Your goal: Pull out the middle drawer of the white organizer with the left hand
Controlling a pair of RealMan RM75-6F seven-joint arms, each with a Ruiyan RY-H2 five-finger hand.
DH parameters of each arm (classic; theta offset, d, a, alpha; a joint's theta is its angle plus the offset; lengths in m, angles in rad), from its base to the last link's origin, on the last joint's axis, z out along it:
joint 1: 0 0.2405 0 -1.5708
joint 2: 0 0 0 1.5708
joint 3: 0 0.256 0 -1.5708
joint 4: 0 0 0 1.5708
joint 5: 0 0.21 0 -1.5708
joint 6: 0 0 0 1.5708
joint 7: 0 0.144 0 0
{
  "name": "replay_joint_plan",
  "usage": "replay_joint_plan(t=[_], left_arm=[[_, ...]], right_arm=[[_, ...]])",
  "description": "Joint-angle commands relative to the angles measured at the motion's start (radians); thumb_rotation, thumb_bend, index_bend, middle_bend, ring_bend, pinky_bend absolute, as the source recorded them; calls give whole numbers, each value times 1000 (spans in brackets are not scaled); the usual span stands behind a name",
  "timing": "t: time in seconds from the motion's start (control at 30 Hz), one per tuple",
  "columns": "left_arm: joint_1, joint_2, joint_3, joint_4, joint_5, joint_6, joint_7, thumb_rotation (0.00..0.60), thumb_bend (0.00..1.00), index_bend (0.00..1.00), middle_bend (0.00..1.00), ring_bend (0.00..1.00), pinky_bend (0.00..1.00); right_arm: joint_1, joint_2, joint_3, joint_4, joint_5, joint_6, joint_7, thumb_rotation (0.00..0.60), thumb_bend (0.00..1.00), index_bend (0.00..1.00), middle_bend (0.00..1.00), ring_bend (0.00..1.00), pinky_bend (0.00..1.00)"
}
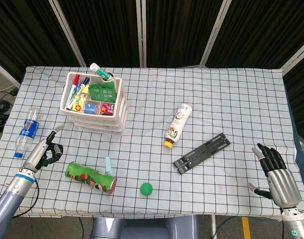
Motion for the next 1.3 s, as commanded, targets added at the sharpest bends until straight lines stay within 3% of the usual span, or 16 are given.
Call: replay_joint_plan(t=[0.03, 0.43, 1.3], left_arm=[[-49, -15, -25, 18, -46, -61, -26, 600, 993, 0, 782, 753, 681], [-145, -74, -55, 51, -144, -177, 3, 600, 997, 14, 782, 753, 681], [-225, -170, -71, 90, -255, -229, 86, 600, 999, 45, 782, 753, 681]], right_arm=[[1, 2, 1, 1, 4, -4, 6, 600, 35, 0, 0, 0, 0], [3, 16, 7, 1, 12, -2, 46, 600, 34, 0, 0, 0, 0], [3, 23, 10, -1, 16, -2, 66, 600, 34, 0, 0, 0, 0]])
